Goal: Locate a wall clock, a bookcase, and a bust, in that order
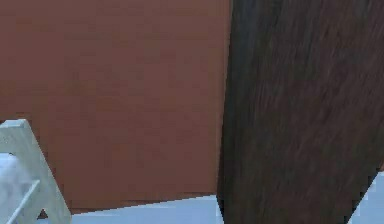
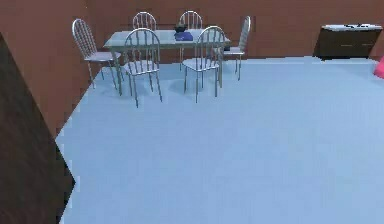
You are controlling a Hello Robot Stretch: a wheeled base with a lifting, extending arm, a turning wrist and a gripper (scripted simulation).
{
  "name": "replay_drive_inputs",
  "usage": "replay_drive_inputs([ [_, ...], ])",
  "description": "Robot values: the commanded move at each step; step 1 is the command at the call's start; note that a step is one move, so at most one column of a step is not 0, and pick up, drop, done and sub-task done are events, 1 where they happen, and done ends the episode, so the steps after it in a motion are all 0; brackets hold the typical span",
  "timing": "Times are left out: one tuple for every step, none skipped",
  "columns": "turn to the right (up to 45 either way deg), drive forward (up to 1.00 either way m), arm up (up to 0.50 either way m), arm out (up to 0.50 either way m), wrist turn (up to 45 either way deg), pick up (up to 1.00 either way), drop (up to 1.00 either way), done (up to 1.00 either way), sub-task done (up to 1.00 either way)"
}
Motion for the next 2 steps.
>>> replay_drive_inputs([
  [30.0, 0.00, 0.00, 0.00, 0.0, 0.00, 0.00, 0.00, 0.00],
  [0.0, 0.00, 0.00, 0.00, 0.0, 0.00, 0.00, 0.00, 1.00],
])
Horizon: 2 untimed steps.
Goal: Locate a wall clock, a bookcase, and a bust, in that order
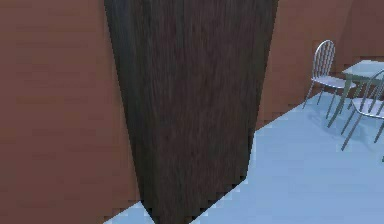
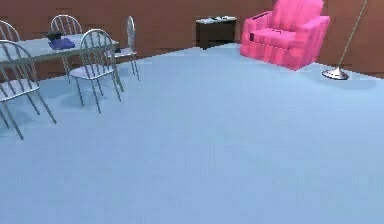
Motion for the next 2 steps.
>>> replay_drive_inputs([
  [45.0, 0.00, 0.00, 0.00, 0.0, 0.00, 0.00, 0.00, 0.00],
  [45.0, 0.00, 0.00, 0.00, 0.0, 0.00, 0.00, 0.00, 0.00],
])
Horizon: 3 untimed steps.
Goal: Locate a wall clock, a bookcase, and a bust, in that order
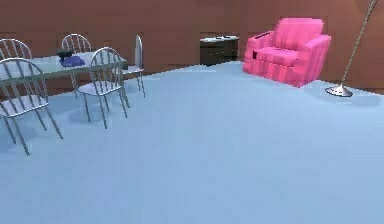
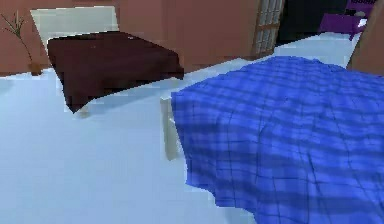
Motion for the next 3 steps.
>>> replay_drive_inputs([
  [45.0, 0.00, 0.00, 0.00, 0.0, 0.00, 0.00, 0.00, 0.00],
  [15.0, 0.00, 0.00, 0.00, 0.0, 0.00, 0.00, 0.00, 0.00],
  [0.0, 0.70, 0.00, 0.00, 0.0, 0.00, 0.00, 0.00, 0.00],
])
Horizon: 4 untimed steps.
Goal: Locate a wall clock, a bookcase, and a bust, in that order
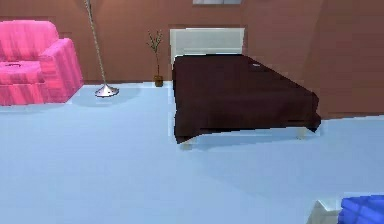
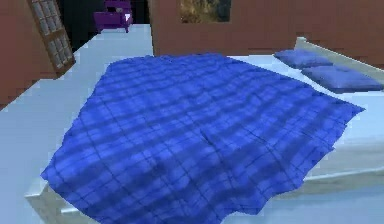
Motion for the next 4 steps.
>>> replay_drive_inputs([
  [9.0, 0.00, 0.00, 0.00, 0.0, 0.00, 0.00, 0.00, 0.00],
  [0.0, 1.00, 0.00, 0.00, 0.0, 0.00, 0.00, 0.00, 0.00],
  [3.0, 0.00, 0.00, 0.00, 0.0, 0.00, 0.00, 0.00, 0.00],
  [0.0, 0.15, 0.00, 0.00, 0.0, 0.00, 0.00, 0.00, 0.00],
])
